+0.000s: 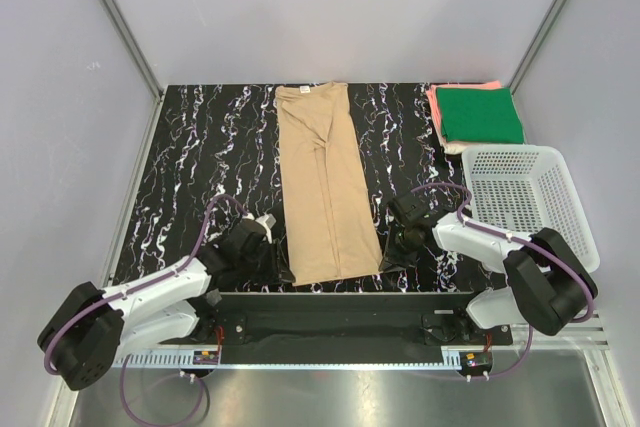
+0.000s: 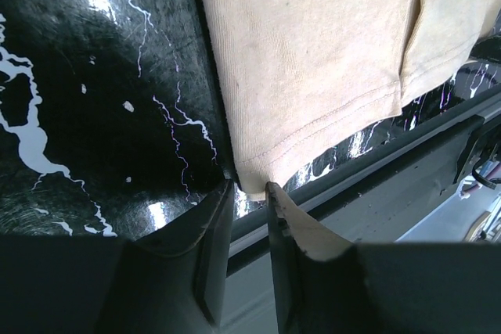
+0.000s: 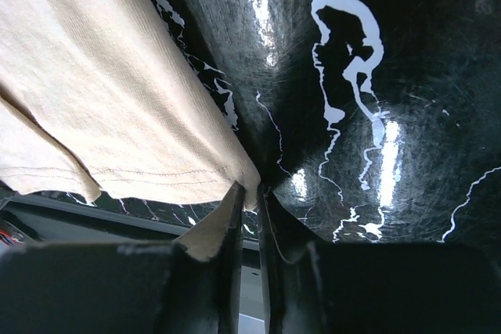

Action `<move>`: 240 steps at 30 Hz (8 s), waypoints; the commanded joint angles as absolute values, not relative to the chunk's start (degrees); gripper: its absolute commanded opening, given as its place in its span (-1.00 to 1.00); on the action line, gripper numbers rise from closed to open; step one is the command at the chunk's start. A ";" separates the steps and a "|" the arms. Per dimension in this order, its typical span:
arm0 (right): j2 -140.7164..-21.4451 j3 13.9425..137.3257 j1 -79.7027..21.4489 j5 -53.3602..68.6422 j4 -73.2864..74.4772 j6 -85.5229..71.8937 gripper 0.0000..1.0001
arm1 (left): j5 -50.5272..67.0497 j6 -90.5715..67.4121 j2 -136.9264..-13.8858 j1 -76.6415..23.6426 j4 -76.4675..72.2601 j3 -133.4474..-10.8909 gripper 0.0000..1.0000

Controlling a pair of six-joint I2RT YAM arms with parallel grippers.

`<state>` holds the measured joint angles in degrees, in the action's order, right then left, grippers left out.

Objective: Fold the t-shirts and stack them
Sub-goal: Fold the tshirt

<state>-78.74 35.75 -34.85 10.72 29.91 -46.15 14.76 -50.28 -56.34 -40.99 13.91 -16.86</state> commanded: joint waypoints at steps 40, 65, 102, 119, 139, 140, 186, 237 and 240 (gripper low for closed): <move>-76.90 34.98 -34.72 9.14 27.69 -47.46 -1.00 | 8.79 -53.26 -48.25 -41.66 15.73 -16.79 -0.24; -75.59 34.54 -34.80 9.40 26.37 -50.27 -1.00 | 5.72 -57.48 -52.21 -44.47 11.77 -13.18 -0.82; -98.69 69.06 -33.24 1.48 24.61 -25.24 -1.00 | 23.81 -39.64 -90.68 -19.26 11.16 -50.16 -1.00; -123.12 103.87 -21.54 7.38 31.02 -13.10 -1.00 | 25.75 -37.79 -114.60 -9.76 20.83 -84.45 -1.00; -134.38 118.38 -19.86 11.60 32.43 -11.60 -0.98 | 25.22 -36.83 -122.87 -6.68 22.32 -92.37 -0.94; -134.65 118.91 -19.86 11.60 32.34 -11.86 -0.96 | 25.05 -36.83 -122.78 -6.68 22.41 -92.46 -0.92; -135.69 116.08 -19.95 11.08 26.37 -22.41 -0.71 | 11.17 -27.34 -126.56 -13.45 24.08 -100.36 -1.00; -118.47 87.10 -18.81 17.31 33.05 -10.47 -0.18 | 13.37 -26.36 -112.77 -22.59 18.19 -72.42 -0.74; -119.44 86.75 -18.81 18.46 32.52 -10.81 -0.24 | 13.01 -25.76 -112.67 -22.59 19.41 -73.03 -0.70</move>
<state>-118.41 85.91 -19.05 17.63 32.73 -12.14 17.15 -27.44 -113.78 -22.37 17.12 -73.23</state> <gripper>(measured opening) 0.390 0.145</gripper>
